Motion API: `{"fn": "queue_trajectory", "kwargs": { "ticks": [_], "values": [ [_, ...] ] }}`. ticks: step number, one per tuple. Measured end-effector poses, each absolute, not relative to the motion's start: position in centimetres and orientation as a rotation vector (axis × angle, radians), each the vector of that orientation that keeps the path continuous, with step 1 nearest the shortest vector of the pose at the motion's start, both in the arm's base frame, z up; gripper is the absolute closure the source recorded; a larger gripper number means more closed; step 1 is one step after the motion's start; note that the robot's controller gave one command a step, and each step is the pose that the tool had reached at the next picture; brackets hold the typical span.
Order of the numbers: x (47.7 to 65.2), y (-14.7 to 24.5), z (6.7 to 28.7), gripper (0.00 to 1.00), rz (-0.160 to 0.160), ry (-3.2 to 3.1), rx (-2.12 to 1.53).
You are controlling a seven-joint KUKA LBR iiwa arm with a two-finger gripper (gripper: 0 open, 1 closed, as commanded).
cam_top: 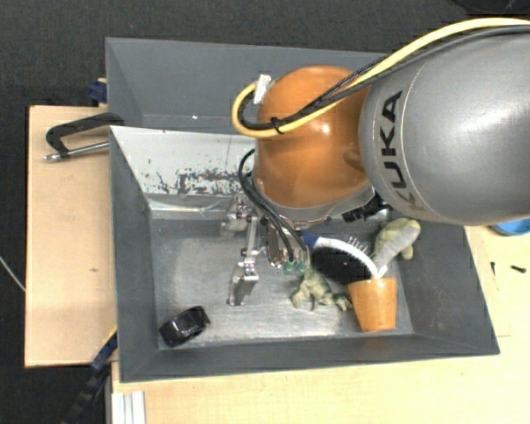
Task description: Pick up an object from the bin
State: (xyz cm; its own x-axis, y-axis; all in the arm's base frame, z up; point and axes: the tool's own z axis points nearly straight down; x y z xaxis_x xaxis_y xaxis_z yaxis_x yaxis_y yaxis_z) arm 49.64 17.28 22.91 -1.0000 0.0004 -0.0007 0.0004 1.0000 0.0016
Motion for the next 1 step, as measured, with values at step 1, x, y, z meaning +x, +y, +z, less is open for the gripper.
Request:
{"fn": "queue_trajectory", "kwargs": {
  "ticks": [1],
  "values": [
    [49.38,13.27,10.72,0.00,-0.003,3.142,-0.204]
  ]
}}
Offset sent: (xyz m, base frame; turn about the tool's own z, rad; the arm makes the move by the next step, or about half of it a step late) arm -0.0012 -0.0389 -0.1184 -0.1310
